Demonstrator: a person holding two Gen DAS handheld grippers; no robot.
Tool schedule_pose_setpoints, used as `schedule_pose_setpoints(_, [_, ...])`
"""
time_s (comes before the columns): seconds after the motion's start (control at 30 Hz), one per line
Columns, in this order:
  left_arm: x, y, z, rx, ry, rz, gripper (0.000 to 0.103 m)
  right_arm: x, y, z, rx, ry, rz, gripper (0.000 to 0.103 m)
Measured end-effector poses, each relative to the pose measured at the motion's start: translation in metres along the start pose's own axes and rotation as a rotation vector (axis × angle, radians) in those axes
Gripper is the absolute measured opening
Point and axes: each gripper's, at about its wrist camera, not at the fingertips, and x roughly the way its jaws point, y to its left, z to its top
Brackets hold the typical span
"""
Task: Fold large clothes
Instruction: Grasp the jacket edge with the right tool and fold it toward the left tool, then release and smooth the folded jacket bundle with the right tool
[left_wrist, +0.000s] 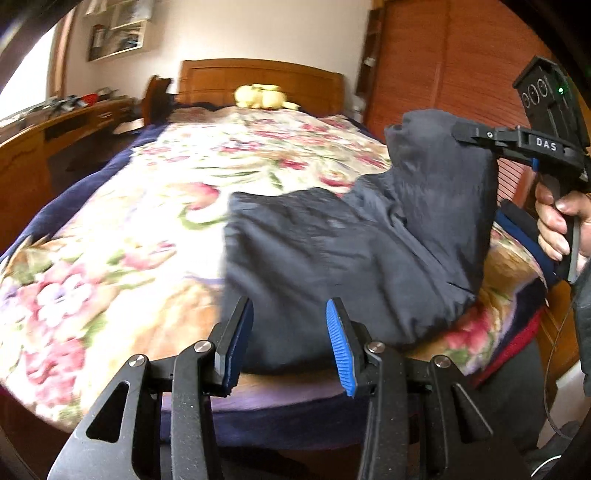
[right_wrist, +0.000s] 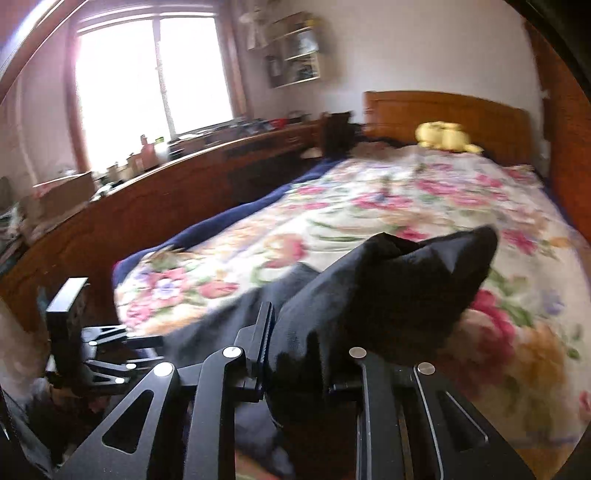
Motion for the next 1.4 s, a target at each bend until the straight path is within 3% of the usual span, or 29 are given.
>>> schedule_pose_setpoints(0.17, [-0.015,0.036,-0.006,-0.064,-0.018,0.069,0.042,0.057,0.040,0.018,-0.086,0.048,0.098,0.020])
schedule_pose_setpoints(0.3, [-0.023,0.055,-0.011,-0.100,-0.030,0.114,0.042,0.113,0.067,0.011,-0.091,0.131,0.187,0.020])
schedule_pose_setpoints(0.47, [-0.027,0.070,-0.015,-0.130,-0.039,0.147,0.042,0.187,0.056,0.014,-0.054,0.262,0.217,0.029])
schedule_pose_setpoints(0.53, [-0.031,0.074,-0.017,-0.126,-0.041,0.150,0.042,0.189,0.051,0.026,-0.067,0.244,0.208,0.034])
schedule_pose_setpoints(0.6, [-0.032,0.073,-0.016,-0.123,-0.046,0.152,0.042,0.178,0.050,0.044,-0.059,0.210,0.221,0.055])
schedule_pose_setpoints(0.67, [-0.032,0.073,-0.014,-0.122,-0.051,0.147,0.042,0.162,0.052,0.051,-0.059,0.176,0.213,0.058])
schedule_pose_setpoints(0.83, [-0.032,0.066,-0.011,-0.097,-0.052,0.134,0.042,0.131,0.028,0.052,-0.083,0.113,0.099,0.058])
schedule_pose_setpoints(0.93, [-0.032,0.060,-0.009,-0.082,-0.052,0.129,0.042,0.131,0.022,0.045,-0.116,0.127,0.013,0.058])
schedule_pose_setpoints(1.13, [-0.032,0.055,-0.005,-0.074,-0.060,0.124,0.042,0.139,0.027,0.016,-0.149,0.198,-0.044,0.058])
schedule_pose_setpoints(1.27, [-0.030,0.052,-0.004,-0.064,-0.060,0.125,0.042,0.141,0.041,-0.005,-0.153,0.260,0.011,0.038])
schedule_pose_setpoints(1.4, [-0.027,0.052,-0.006,-0.069,-0.044,0.134,0.042,0.177,0.054,-0.016,-0.179,0.321,0.043,0.038])
